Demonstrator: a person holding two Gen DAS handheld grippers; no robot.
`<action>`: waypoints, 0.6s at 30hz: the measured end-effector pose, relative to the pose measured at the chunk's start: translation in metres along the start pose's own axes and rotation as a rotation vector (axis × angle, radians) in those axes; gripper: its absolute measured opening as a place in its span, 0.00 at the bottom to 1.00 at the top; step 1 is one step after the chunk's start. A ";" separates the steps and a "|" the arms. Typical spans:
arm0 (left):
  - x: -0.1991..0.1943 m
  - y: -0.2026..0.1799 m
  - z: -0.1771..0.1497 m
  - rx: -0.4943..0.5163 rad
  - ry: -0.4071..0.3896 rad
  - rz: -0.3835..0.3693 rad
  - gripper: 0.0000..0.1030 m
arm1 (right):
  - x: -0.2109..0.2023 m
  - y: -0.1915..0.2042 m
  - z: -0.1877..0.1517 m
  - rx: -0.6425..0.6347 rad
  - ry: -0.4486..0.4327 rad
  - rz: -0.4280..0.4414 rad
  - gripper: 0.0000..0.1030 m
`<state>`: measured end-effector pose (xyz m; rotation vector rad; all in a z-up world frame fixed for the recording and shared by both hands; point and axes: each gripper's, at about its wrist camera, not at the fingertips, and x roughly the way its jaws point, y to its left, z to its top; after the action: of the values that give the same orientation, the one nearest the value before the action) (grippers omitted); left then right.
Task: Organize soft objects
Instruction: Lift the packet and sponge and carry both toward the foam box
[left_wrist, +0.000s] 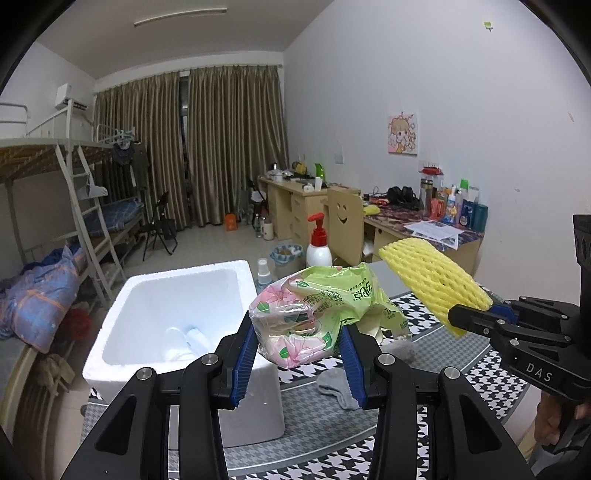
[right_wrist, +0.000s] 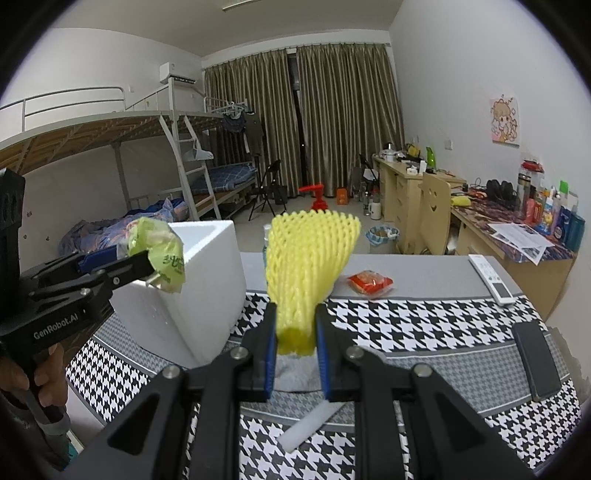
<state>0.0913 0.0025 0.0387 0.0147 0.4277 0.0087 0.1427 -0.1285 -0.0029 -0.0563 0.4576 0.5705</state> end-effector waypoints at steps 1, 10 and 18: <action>0.001 0.000 0.001 0.000 -0.002 0.003 0.43 | 0.000 0.001 0.001 -0.004 -0.003 0.002 0.22; 0.000 0.003 0.009 0.002 -0.018 0.013 0.43 | 0.001 0.010 0.011 -0.022 -0.021 0.024 0.22; -0.002 0.009 0.016 -0.002 -0.038 0.037 0.43 | 0.003 0.015 0.017 -0.024 -0.038 0.038 0.22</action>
<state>0.0963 0.0113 0.0540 0.0211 0.3893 0.0448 0.1441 -0.1108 0.0123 -0.0595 0.4162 0.6134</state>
